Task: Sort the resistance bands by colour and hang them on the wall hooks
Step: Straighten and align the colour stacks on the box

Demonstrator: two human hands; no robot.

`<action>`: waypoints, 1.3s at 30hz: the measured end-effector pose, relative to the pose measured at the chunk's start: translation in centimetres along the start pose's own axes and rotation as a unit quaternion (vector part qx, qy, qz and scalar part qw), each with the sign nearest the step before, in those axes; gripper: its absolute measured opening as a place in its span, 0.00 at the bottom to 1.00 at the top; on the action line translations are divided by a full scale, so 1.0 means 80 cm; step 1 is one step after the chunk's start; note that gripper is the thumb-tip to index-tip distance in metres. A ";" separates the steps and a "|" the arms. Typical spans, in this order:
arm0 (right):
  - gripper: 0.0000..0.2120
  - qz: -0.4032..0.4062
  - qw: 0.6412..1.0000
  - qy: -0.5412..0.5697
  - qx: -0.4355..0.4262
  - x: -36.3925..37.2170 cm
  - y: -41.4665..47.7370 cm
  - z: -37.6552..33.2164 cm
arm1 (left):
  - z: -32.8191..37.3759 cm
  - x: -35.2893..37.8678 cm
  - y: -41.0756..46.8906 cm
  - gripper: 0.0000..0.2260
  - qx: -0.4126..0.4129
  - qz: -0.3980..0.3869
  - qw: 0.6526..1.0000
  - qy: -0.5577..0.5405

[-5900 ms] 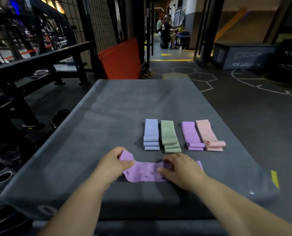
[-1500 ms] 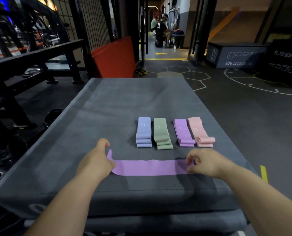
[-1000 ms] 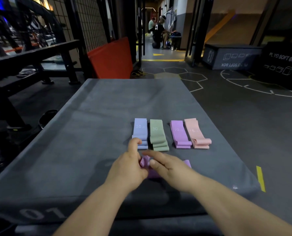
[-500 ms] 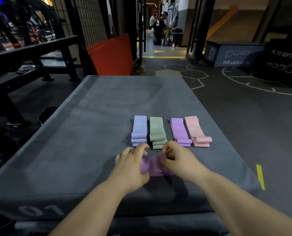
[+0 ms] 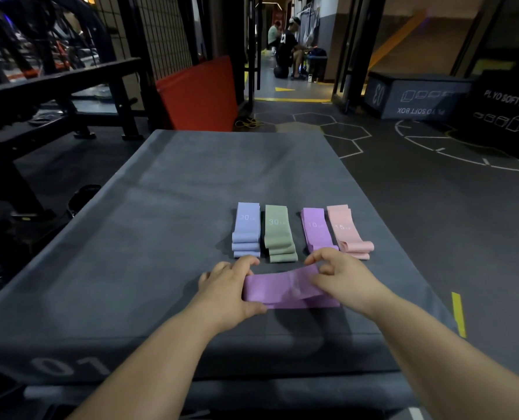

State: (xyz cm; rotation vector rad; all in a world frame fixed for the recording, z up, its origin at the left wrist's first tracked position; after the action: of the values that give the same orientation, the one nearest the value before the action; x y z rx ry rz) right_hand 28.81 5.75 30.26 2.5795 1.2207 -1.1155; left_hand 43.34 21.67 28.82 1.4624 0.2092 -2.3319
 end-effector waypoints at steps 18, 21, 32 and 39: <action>0.09 0.026 0.986 -0.142 0.084 -0.020 0.005 0.023 | -0.001 -0.005 0.000 0.14 0.013 -0.034 0.999 0.013; 0.12 0.022 0.983 -0.155 0.093 -0.019 0.004 0.023 | -0.001 -0.004 0.000 0.13 0.016 -0.036 0.999 0.017; 0.13 0.032 0.977 -0.182 0.103 -0.022 0.001 0.020 | -0.001 0.001 0.003 0.02 0.015 -0.006 1.000 0.020; 0.07 0.031 0.975 -0.194 0.108 -0.022 0.000 0.017 | -0.005 0.006 0.005 0.14 -0.011 0.016 1.000 -0.025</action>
State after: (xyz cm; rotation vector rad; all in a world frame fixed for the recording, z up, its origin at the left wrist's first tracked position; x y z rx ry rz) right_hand 27.28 4.16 30.37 2.3542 0.9672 -1.7182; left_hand 43.62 21.31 28.20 1.3860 0.1956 -2.3295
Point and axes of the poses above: each hand's wrist, its own y-axis towards the middle knuckle, its own x-axis out of the palm, z = x × y, the point moved 3 cm from there along y, towards the middle knuckle, and after that the axes turned 10 degrees about x, right-handed, at the moved point
